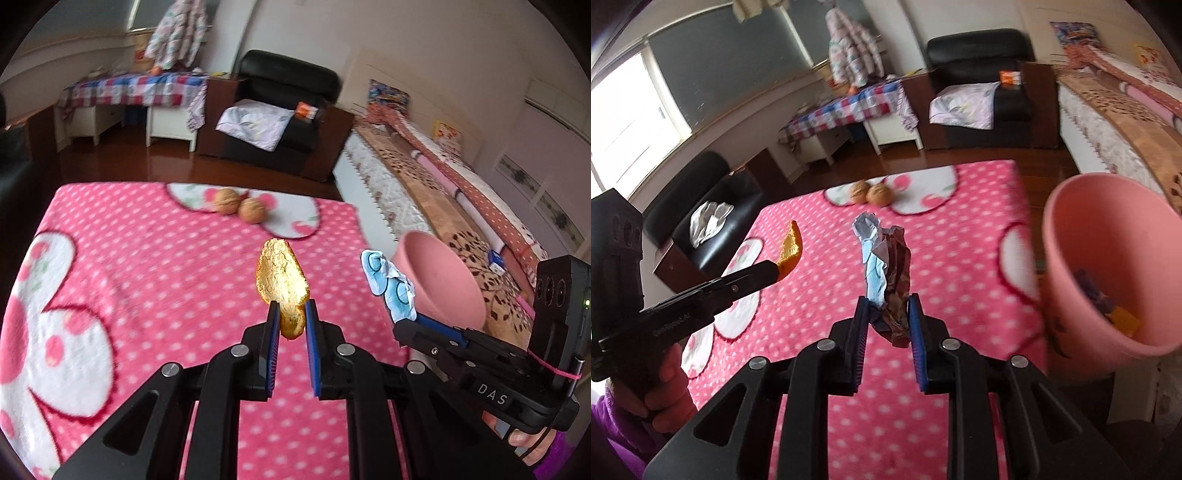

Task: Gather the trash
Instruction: 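Carry the orange peel and foil wrapper over the pink bucket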

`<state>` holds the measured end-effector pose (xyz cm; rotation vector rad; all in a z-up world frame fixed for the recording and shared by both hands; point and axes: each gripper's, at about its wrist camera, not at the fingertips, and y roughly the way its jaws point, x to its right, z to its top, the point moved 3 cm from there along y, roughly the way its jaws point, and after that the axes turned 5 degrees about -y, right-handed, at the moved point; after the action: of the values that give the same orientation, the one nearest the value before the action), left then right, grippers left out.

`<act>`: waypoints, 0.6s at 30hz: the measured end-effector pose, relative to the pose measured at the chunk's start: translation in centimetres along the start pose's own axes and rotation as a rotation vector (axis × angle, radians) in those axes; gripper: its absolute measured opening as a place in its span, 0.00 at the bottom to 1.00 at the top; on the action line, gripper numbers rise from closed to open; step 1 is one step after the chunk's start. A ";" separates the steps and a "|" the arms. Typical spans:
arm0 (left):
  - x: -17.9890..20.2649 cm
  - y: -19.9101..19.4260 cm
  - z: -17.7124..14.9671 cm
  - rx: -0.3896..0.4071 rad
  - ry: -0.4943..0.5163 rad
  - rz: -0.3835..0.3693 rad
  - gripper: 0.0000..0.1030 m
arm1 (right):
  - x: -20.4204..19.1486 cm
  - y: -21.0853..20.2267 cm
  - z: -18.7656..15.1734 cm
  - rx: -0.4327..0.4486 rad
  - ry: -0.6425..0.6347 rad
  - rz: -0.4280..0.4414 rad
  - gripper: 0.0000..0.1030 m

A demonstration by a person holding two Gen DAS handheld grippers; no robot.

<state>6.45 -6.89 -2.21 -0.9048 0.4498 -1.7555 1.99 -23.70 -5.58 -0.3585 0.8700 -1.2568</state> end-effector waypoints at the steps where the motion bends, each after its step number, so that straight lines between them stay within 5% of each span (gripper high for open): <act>1: 0.8 0.2 0.1 -0.002 0.011 -0.009 0.12 | 0.5 -0.4 0.0 0.008 0.008 -0.010 0.21; 18: 11.7 4.1 0.8 -0.036 0.172 -0.109 0.12 | 9.9 -6.1 -0.9 0.113 0.171 -0.159 0.21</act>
<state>7.88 -19.07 -0.35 -0.8196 0.5541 -1.9391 -2.26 -34.60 -5.69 -0.2352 0.9247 -1.4939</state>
